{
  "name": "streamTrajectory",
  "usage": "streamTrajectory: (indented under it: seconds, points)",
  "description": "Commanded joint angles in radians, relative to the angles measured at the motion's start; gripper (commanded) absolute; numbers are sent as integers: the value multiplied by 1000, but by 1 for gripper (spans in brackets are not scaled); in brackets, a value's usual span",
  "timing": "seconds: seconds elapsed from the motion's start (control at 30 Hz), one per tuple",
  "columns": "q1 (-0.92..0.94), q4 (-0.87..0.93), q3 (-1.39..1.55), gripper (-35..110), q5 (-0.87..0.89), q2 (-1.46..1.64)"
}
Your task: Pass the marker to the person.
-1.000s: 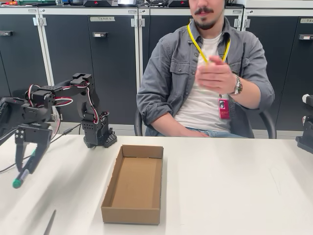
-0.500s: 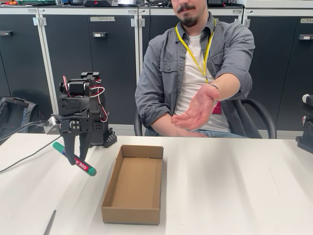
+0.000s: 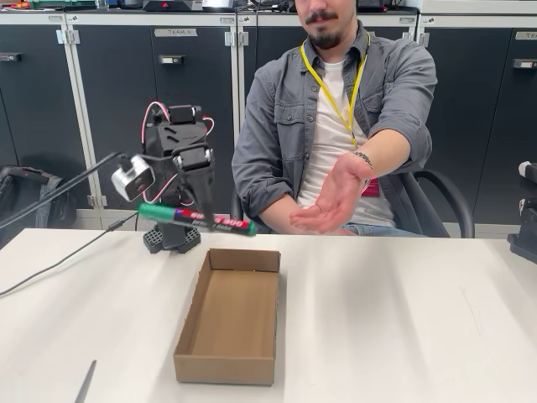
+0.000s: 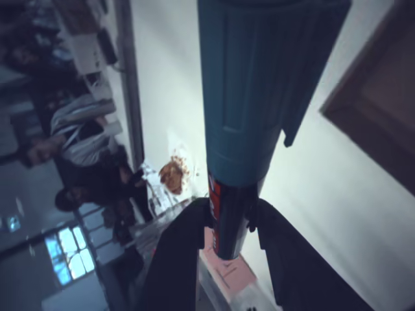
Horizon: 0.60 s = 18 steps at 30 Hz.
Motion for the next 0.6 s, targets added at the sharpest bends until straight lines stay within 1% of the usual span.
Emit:
streamTrajectory:
  seconds: [0.0, 0.13, 0.3, 0.37, 0.43, 0.57]
  points:
    - [-63, -121, -173, -5, -115, -40]
    - [-120, -181, -299, -5, -272, -149]
    - [-158, -365, -342, -5, -437, -236]
    - [-176, -403, -344, -5, -491, -256]
    - [-201, -380, -357, -5, -489, -268]
    - [-290, -172, -379, -5, -330, -276]
